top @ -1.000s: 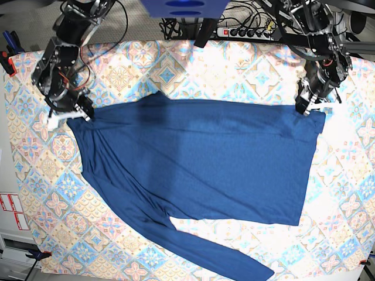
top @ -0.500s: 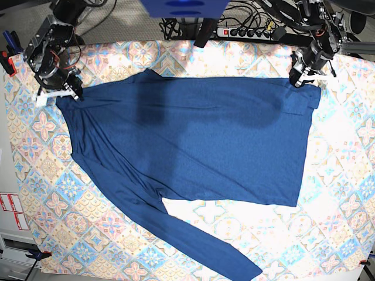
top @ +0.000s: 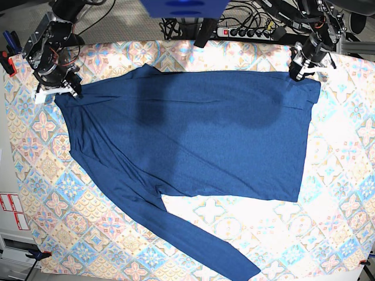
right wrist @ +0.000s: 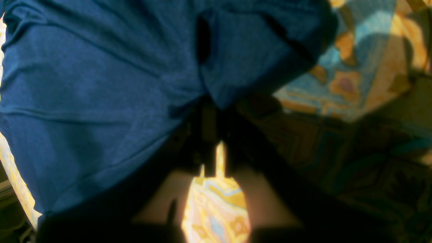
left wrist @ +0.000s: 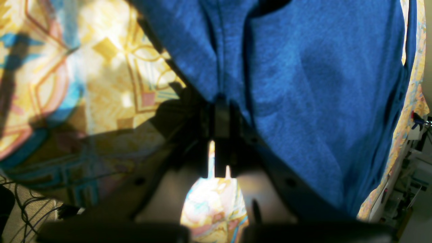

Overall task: Fold the T-shirt properly
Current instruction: 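Pull the gripped edge toward the robot with both grippers, spreading the shirt, then open both grippers and raise them away from the shirt edge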

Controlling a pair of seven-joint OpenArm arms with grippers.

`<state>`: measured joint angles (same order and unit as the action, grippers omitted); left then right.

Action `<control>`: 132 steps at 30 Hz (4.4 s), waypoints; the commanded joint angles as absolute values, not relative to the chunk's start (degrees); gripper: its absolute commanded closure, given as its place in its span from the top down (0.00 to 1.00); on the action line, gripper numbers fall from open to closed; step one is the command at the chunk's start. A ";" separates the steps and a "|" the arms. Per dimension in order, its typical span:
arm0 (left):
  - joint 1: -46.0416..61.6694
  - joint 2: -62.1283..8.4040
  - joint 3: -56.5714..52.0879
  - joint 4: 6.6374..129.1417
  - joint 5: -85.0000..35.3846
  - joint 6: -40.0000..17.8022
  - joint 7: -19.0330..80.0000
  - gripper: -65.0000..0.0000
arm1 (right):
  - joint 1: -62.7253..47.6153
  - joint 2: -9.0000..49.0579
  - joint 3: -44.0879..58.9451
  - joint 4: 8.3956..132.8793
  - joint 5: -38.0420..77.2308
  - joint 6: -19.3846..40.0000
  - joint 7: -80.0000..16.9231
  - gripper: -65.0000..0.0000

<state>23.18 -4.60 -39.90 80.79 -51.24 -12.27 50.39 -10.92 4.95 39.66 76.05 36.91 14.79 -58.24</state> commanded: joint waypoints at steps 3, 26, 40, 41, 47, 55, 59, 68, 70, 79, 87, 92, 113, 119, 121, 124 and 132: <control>23.87 -5.23 -40.31 81.27 -49.19 -10.95 49.98 0.00 | -12.18 6.02 40.48 76.79 34.95 13.49 -57.71 0.02; 24.04 -5.14 -39.96 81.27 -49.45 -10.86 50.51 0.00 | -13.49 5.93 41.36 79.25 34.95 13.49 -57.80 0.03; 25.54 -5.14 -40.22 81.27 -49.54 -10.59 54.90 0.39 | -15.87 5.93 41.63 79.25 34.95 13.41 -57.71 0.22; 25.71 -5.14 -40.22 81.27 -49.54 -10.59 54.90 0.40 | -15.87 5.93 41.63 79.25 34.95 13.41 -57.71 0.22; 26.24 -5.14 -40.31 81.27 -49.63 -10.59 54.81 0.47 | -16.04 5.85 41.63 79.34 34.95 13.41 -57.71 0.23; 26.24 -5.23 -40.40 81.36 -49.63 -10.59 54.55 0.49 | -17.10 4.79 41.63 85.23 34.95 13.41 -57.71 0.33; 26.07 -5.41 -40.40 81.54 -49.71 -10.59 54.81 0.49 | -17.10 4.44 41.71 85.93 35.03 13.41 -57.71 0.36; 27.56 -5.23 -40.48 84.18 -49.71 -10.59 54.55 0.49 | -17.10 3.65 44.62 86.02 35.21 13.41 -57.71 0.36; 27.56 -5.32 -40.48 84.18 -49.71 -10.59 54.73 0.49 | -17.10 3.65 44.62 86.02 35.21 13.41 -57.71 0.36; 29.67 -5.49 -40.48 84.26 -49.54 -10.59 54.81 0.68 | -16.92 3.65 44.62 86.02 35.12 13.41 -57.71 0.36; 29.85 -5.41 -40.57 84.26 -51.21 -11.12 54.81 0.98 | -16.84 3.65 44.62 85.49 35.03 13.41 -57.71 0.36; 32.40 -5.49 -42.95 84.53 -57.01 -11.12 54.81 0.97 | -16.84 3.65 44.62 85.49 34.95 13.41 -57.71 0.36; 36.00 -5.49 -52.53 99.56 -58.77 -11.12 54.81 0.97 | -20.00 3.65 44.62 89.71 35.03 13.41 -57.27 0.36; 34.51 -5.58 -52.97 102.02 -58.51 -11.12 54.81 0.97 | -20.26 2.07 48.13 93.49 35.03 13.41 -57.36 0.36; 34.33 -5.58 -53.23 102.29 -58.77 -11.12 54.81 0.97 | -20.26 1.98 49.19 95.87 34.95 13.41 -57.63 0.36; 34.33 -5.58 -53.14 104.48 -58.51 -11.12 54.81 0.97 | -20.35 1.36 49.45 97.71 34.95 13.41 -57.71 0.36; 34.33 -6.81 -53.32 106.68 -58.51 -11.12 54.81 0.97 | -21.05 1.27 49.45 99.82 34.95 13.41 -57.71 0.36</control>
